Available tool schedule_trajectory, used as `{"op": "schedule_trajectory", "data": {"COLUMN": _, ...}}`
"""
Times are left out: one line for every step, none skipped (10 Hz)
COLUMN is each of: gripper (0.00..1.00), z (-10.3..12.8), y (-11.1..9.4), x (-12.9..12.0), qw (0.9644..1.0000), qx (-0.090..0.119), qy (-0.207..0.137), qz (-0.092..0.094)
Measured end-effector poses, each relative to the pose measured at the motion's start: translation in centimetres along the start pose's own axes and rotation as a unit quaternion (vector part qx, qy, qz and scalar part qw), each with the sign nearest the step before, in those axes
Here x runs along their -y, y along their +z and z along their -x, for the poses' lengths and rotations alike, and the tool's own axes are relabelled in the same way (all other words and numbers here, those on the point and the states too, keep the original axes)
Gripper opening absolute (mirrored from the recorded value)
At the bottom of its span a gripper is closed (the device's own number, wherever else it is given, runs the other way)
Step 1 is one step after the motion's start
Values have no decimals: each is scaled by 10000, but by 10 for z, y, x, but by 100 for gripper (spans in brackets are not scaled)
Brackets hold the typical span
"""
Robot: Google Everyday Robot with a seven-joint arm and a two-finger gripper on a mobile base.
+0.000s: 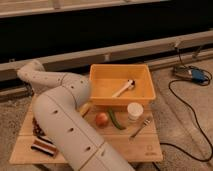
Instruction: Place sponge in metal cup
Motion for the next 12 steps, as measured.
{"op": "schedule_trajectory", "data": {"gripper": 34, "z": 0, "y": 3, "x": -1, "qw": 10000, "qx": 1, "qy": -4, "qz": -49}}
{"op": "schedule_trajectory", "data": {"gripper": 23, "z": -1, "y": 5, "x": -1, "qw": 10000, "qx": 7, "qy": -13, "qz": -87}}
{"op": "schedule_trajectory", "data": {"gripper": 15, "z": -1, "y": 5, "x": 0, "qw": 9999, "qx": 10, "qy": -19, "qz": -101}}
{"op": "schedule_trajectory", "data": {"gripper": 4, "z": 0, "y": 4, "x": 2, "qw": 9999, "qx": 8, "qy": -9, "qz": -103}}
{"op": "schedule_trajectory", "data": {"gripper": 1, "z": -1, "y": 4, "x": 2, "qw": 9999, "qx": 5, "qy": -12, "qz": -106}}
{"op": "schedule_trajectory", "data": {"gripper": 0, "z": -1, "y": 4, "x": 0, "qw": 9999, "qx": 7, "qy": -23, "qz": -107}}
{"op": "schedule_trajectory", "data": {"gripper": 0, "z": -2, "y": 4, "x": 1, "qw": 9999, "qx": 19, "qy": -44, "qz": -127}}
{"op": "schedule_trajectory", "data": {"gripper": 0, "z": -10, "y": 0, "x": 3, "qw": 9998, "qx": 22, "qy": -182, "qz": -108}}
{"op": "schedule_trajectory", "data": {"gripper": 0, "z": -21, "y": -11, "x": 6, "qw": 9993, "qx": 59, "qy": -375, "qz": -63}}
{"op": "schedule_trajectory", "data": {"gripper": 0, "z": -32, "y": -20, "x": 12, "qw": 9986, "qx": 45, "qy": -531, "qz": -51}}
{"op": "schedule_trajectory", "data": {"gripper": 0, "z": -47, "y": -30, "x": 19, "qw": 9972, "qx": 31, "qy": -752, "qz": -32}}
{"op": "schedule_trajectory", "data": {"gripper": 0, "z": -70, "y": -46, "x": 25, "qw": 9947, "qx": 1, "qy": -1031, "qz": -1}}
